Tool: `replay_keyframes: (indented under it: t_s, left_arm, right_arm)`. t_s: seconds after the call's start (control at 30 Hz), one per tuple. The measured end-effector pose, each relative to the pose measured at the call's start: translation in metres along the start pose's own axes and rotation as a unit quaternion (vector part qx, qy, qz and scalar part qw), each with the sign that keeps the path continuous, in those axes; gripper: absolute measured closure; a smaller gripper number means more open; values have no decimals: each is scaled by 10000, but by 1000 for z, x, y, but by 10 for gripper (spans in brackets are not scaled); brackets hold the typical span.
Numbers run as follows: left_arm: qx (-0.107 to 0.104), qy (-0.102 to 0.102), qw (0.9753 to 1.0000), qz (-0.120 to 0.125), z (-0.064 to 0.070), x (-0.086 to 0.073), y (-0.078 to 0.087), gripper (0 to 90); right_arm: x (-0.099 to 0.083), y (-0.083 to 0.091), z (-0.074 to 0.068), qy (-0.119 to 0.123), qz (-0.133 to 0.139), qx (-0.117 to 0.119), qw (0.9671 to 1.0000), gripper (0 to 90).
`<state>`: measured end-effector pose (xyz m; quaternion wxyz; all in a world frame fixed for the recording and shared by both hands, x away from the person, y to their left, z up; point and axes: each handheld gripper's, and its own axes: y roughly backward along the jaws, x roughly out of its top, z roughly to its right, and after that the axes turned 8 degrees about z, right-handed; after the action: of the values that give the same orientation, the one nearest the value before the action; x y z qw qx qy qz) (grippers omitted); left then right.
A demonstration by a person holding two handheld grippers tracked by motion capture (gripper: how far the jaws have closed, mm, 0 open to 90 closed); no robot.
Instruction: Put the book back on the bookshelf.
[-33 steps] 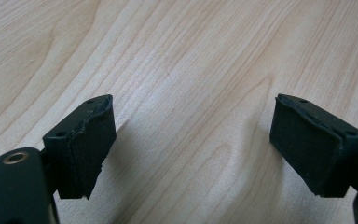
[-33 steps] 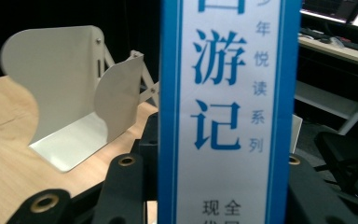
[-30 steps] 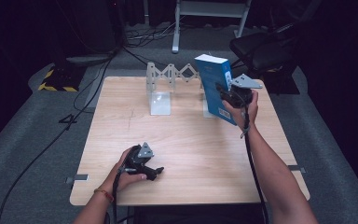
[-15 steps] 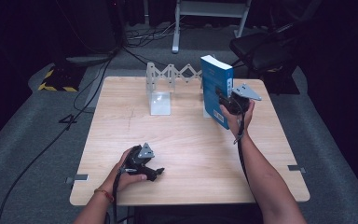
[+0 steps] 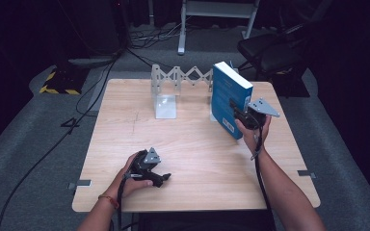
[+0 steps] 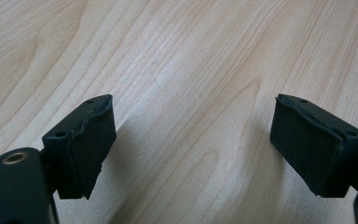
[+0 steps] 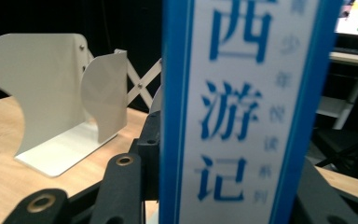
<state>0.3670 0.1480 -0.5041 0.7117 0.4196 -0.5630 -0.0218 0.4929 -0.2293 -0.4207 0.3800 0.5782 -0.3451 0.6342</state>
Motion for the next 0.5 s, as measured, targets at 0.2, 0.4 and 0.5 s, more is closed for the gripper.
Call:
replay_keyframes:
  t_s: [0.2,0.4,0.5]
  left_arm:
    - [-4,-1,10000,-2,1,1,-2,146]
    - [-5,-2,10000,3,1,2,-2,146]
    - [-6,-1,10000,4,1,2,-3,146]
  right_arm:
    - [-7,12,3,107,-80,104,9999,605]
    - [-10,18,6,99,-135,98,9998,603]
    - [-12,20,11,24,-114,67,9999,600]
